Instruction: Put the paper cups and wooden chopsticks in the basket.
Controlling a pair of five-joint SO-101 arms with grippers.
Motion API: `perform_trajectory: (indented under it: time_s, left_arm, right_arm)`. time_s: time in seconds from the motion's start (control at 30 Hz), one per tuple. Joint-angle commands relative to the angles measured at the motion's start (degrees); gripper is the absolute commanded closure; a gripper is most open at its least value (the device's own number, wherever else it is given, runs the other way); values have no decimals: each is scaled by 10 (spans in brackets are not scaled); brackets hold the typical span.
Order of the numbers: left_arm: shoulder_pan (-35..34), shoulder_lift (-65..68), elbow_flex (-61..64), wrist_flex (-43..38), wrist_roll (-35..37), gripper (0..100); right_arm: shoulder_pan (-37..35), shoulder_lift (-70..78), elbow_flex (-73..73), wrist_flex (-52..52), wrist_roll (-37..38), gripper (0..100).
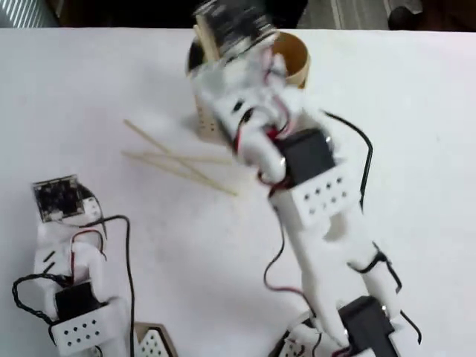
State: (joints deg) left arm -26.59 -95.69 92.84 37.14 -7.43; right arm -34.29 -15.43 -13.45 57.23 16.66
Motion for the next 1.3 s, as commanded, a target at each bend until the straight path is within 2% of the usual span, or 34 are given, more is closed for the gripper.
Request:
perform_trajectory:
  time_s: [0.0,0.23,0.5,0.63,0.8,1.0,1.27]
  left_arm:
    - [-11,-7,-19,-3,11,935]
    - [-11,-7,-19,-3,11,935]
    - [-11,-7,-19,-3,11,935]
    - [-11,-7,-19,-3,11,935]
    - [-11,-7,-19,-3,11,935]
    - [-9,-7,-19,-3,11,935]
    - [-9,-7,-19,-3,10,935]
  right_arm:
    - [-61,-22,-22,105,44,780]
    - [-127,64,-21,194,64,780]
    - [-138,254,-25,196,67,779]
    - [-138,336,-44,175,120,779]
    - [-114,429,-122,152,130,776]
    - [-102,553,-235,153,126,666]
    - [-79,699,-386,182,126,666]
